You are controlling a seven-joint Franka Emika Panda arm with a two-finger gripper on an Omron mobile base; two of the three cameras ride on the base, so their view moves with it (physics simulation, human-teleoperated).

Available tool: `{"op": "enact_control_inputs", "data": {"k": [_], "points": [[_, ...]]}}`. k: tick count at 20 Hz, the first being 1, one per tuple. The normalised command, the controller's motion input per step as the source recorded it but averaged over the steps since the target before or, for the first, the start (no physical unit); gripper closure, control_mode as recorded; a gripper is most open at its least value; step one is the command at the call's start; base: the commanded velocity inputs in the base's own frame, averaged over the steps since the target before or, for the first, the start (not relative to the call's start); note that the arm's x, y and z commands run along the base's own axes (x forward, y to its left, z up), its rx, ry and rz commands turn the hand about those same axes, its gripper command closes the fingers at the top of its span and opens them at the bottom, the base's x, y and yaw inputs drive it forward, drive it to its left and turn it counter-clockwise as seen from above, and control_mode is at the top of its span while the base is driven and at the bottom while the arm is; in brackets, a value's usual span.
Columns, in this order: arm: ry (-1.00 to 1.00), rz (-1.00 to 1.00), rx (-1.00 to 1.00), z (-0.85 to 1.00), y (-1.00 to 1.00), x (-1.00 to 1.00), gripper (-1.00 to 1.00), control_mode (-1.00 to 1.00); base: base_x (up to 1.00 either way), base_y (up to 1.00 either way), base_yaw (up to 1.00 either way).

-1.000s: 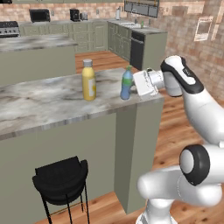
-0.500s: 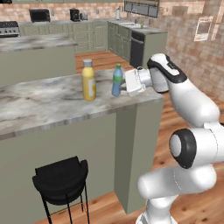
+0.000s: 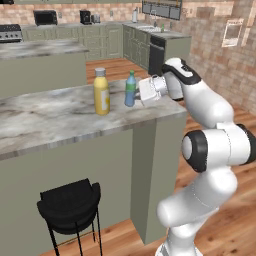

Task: Place the drinks on the dining counter in a tight cluster.

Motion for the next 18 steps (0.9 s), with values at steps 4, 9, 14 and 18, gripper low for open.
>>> {"op": "enact_control_inputs", "data": {"k": [4,9,14,18], "points": [[0.04,0.0,0.0,-0.22,0.1,0.17,1.0,-1.0,0.0,0.0,0.0],[0.03,0.0,0.0,-0.42,0.21,0.03,1.0,-1.0,0.0,0.0,0.0],[0.07,0.0,0.0,-0.29,0.24,0.25,1.0,-1.0,0.0,0.0,0.0],[0.04,0.0,0.0,-0.04,0.18,0.51,1.0,-1.0,0.0,0.0,0.0]]}}
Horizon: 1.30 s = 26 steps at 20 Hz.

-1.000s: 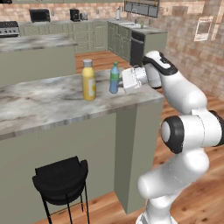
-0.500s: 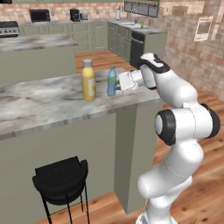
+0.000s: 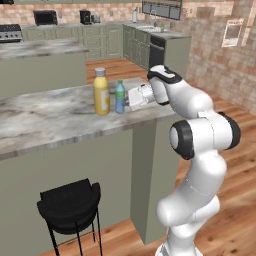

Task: Place the drinks on the dining counter in a tight cluster.

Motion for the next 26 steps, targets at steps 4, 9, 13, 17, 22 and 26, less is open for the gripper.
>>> {"op": "enact_control_inputs", "data": {"k": [4,9,13,17,22,26], "points": [[0.03,0.0,0.0,-0.01,0.14,0.52,1.0,-1.0,0.0,0.0,0.0],[0.07,0.0,0.0,0.0,0.02,0.43,1.0,-1.0,0.0,0.0,0.0],[0.07,0.0,0.0,-0.02,0.0,0.24,1.0,-1.0,0.0,0.0,0.0],[0.01,0.0,0.0,-0.14,0.0,0.24,1.0,-1.0,0.0,0.0,0.0],[0.0,0.0,0.0,-0.34,0.01,0.1,1.0,-1.0,0.0,0.0,0.0],[-0.06,0.0,0.0,-0.35,0.09,0.09,1.0,-1.0,0.0,0.0,0.0]]}}
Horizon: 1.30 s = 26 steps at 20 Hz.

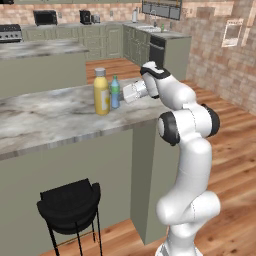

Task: Place the drinks on the dining counter in a tight cluster.

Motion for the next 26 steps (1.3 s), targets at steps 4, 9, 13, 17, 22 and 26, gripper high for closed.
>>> {"op": "enact_control_inputs", "data": {"k": [4,9,13,17,22,26], "points": [[-0.1,0.0,0.0,-0.39,0.08,0.13,1.0,-1.0,0.0,0.0,0.0],[-0.04,0.0,0.0,-0.4,0.04,0.1,1.0,-1.0,0.0,0.0,0.0],[0.0,0.0,0.0,-0.42,0.02,0.04,1.0,-1.0,0.0,0.0,0.0],[0.0,0.0,0.0,-0.27,0.0,0.01,1.0,-1.0,0.0,0.0,0.0],[0.0,0.0,0.0,0.0,0.0,0.0,1.0,-1.0,0.0,0.0,0.0],[0.0,0.0,0.0,0.0,0.0,0.0,-1.0,-1.0,0.0,0.0,0.0]]}}
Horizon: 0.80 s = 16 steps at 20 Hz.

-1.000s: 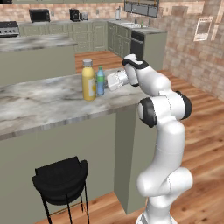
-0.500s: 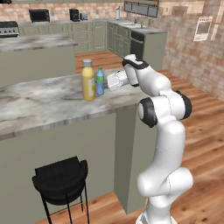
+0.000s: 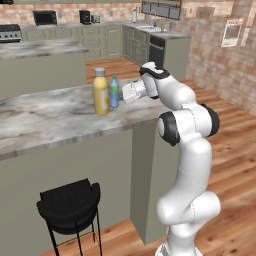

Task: Place the drinks on the dining counter in a tight cluster.

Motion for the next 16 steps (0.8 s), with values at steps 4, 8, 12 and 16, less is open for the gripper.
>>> {"op": "enact_control_inputs", "data": {"k": [4,8,12,16], "points": [[0.0,0.0,0.0,0.0,0.0,0.0,-1.0,-1.0,0.0,0.0,0.0],[0.01,0.0,0.0,0.0,0.0,0.0,-1.0,-1.0,0.0,0.0,0.0],[0.03,0.0,0.0,0.0,0.0,0.0,-1.0,-1.0,0.0,0.0,0.0],[0.0,0.0,0.0,0.0,-0.01,0.0,-1.0,-1.0,0.0,0.0,0.0]]}}
